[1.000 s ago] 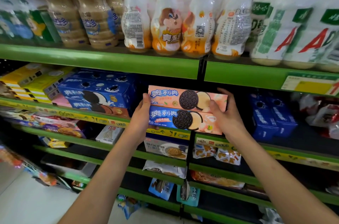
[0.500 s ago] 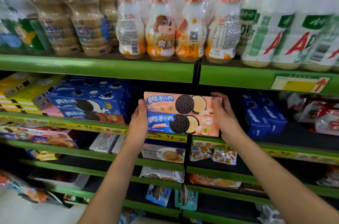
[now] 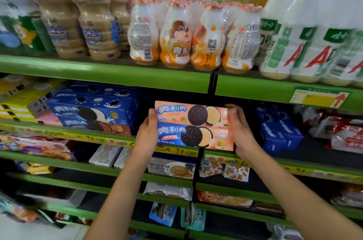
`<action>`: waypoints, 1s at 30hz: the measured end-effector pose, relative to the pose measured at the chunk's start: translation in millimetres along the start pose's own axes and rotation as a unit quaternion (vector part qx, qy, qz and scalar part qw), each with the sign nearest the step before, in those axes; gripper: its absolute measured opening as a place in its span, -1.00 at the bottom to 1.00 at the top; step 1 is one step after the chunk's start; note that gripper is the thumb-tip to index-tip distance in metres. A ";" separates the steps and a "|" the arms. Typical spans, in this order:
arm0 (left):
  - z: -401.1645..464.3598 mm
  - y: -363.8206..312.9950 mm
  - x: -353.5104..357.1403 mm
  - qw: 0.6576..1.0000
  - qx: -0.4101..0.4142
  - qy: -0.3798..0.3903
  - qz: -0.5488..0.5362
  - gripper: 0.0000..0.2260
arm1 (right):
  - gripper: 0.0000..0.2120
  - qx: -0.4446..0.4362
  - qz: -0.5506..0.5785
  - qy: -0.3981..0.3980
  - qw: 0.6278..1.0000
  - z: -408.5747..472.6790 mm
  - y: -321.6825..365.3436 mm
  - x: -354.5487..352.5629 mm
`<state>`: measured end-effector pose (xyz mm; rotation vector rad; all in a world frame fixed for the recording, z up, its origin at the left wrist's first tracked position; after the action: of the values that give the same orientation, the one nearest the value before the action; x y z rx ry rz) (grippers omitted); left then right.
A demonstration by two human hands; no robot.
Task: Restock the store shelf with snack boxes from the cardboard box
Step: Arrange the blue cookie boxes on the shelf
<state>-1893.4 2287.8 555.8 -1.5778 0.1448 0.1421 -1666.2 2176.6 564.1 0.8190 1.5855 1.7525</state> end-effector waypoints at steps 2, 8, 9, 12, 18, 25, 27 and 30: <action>0.1 0.9 2.0 1.000 0.002 -0.011 0.003 -0.22 | -0.72 0.020 0.019 0.007 1.000 0.6 0.1 -0.7; -4.1 -2.9 4.5 0.999 -0.008 -0.027 0.016 -0.41 | -0.53 0.075 0.061 0.017 0.995 1.5 1.8 -1.3; -4.8 -3.7 4.2 0.999 -0.009 -0.027 0.016 -0.40 | -0.51 0.077 0.060 0.017 0.995 2.1 1.4 -1.2; -4.8 -3.5 2.2 1.000 -0.007 -0.025 0.018 -0.42 | -0.51 0.084 0.061 0.016 0.995 1.8 1.5 0.1; -1.3 0.5 1.7 0.999 -0.004 -0.023 0.026 -0.42 | -0.58 0.080 0.050 0.007 0.996 0.7 2.2 1.5; -1.5 0.5 0.9 1.000 0.002 -0.022 0.020 -0.42 | -0.52 0.073 0.043 0.005 0.996 -1.2 3.4 1.4; -2.1 0.8 -0.4 1.000 0.001 -0.013 0.012 -0.38 | -0.51 0.080 0.046 0.007 0.996 -1.3 2.7 0.7; 0.0 1.4 -2.5 1.000 -0.007 0.004 0.004 -0.31 | -0.52 0.081 0.041 0.009 0.996 -1.4 2.8 0.7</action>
<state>-1896.2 2287.8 554.8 -1.5910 0.1566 0.1445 -1667.8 2176.1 566.8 0.9605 1.7464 1.7089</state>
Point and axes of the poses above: each hand's wrist, its own z-axis towards the middle knuckle, its own x-axis out of the palm, y = z × x, the point moved 1 cm from there along z, towards the middle knuckle, and after that the axes turned 15 degrees about -y, right-handed, at the moved point
